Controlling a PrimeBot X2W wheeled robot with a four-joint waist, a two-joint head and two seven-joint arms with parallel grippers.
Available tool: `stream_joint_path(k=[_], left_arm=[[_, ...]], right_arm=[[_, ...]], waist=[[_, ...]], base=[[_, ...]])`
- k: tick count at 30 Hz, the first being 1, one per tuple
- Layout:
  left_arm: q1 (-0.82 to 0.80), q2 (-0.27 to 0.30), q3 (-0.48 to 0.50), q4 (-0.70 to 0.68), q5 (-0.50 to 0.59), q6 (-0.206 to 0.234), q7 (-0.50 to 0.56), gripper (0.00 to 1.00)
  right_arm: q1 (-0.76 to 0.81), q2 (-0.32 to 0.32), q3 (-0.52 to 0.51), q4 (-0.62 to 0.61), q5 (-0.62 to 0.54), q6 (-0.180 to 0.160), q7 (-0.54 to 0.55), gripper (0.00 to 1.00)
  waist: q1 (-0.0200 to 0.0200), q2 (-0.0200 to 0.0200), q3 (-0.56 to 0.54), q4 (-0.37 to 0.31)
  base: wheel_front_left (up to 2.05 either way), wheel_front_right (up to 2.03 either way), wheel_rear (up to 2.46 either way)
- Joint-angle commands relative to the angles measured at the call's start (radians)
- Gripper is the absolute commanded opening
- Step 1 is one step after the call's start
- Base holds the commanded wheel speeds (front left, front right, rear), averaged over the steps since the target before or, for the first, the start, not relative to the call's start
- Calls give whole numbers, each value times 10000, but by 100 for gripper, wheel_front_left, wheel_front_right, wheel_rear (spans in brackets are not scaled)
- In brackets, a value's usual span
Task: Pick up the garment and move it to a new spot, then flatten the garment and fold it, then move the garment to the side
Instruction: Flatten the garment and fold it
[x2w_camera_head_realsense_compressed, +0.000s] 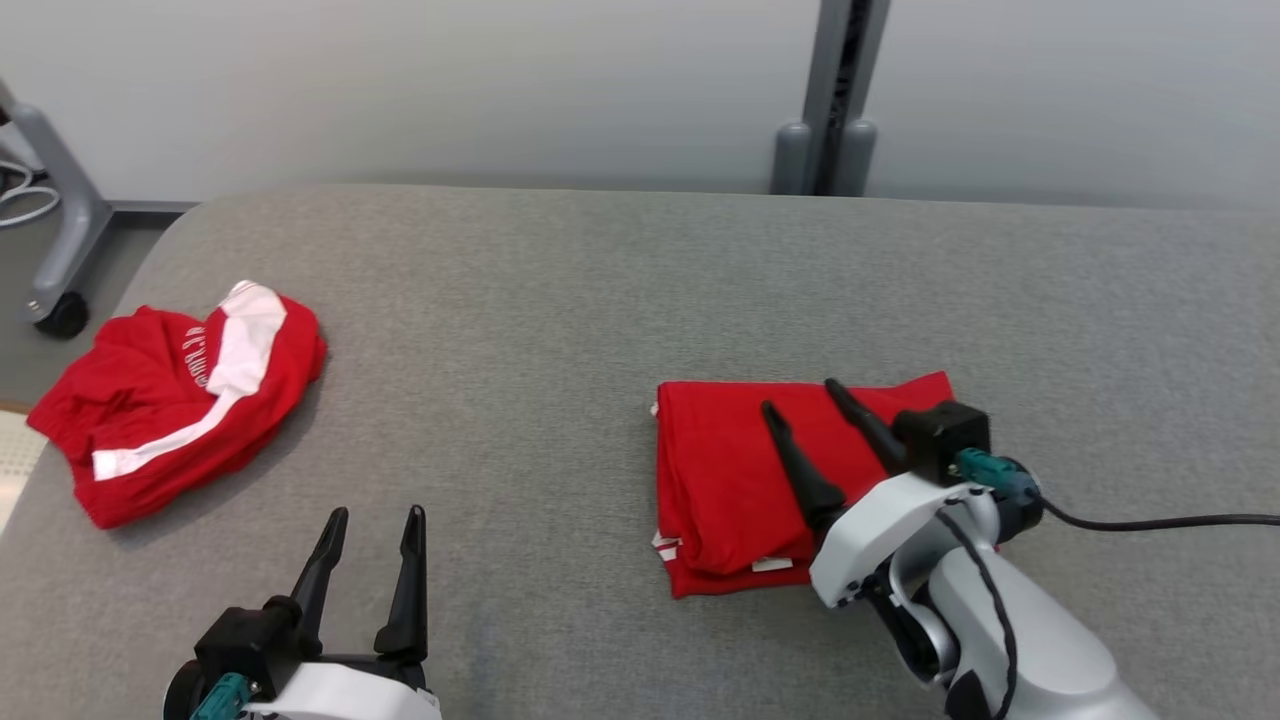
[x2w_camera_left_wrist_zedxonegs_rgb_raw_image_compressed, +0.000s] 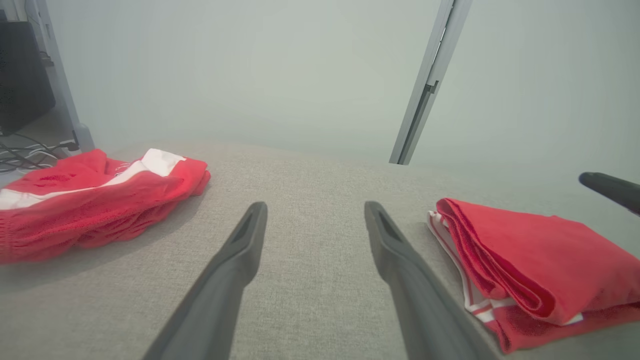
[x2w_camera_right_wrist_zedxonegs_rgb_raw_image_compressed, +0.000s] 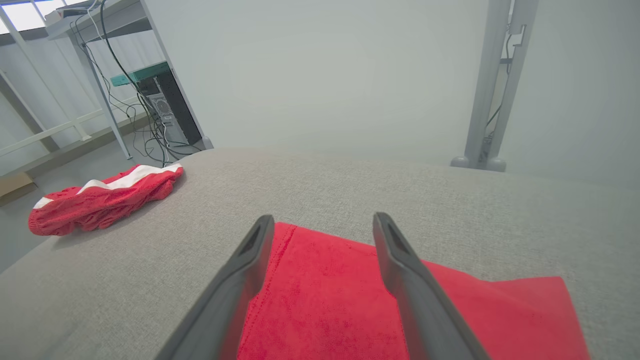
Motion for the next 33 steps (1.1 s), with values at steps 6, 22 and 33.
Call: stream_joint_path(k=[6,22,33], left_arm=[[-247,30,217,-169,-153,131,-33,100],[-182,33,433,-270,-343,153,-35,100],[134,34,472,-221,-348,177,-35,100]], right_arm=[[352,-156,-1638,-615,-1607,2,-97,100],[2044,-53,-3545,-2501,-3658,0,-90,100],[3555,-130,-3880,-3579,-3721,2,-88,100]], waist=[[0,0,34,-793],[0,0,-108,-1668],[0,0,-471,-1630]], base=[[0,0,0],[0,0,0],[0,0,0]])
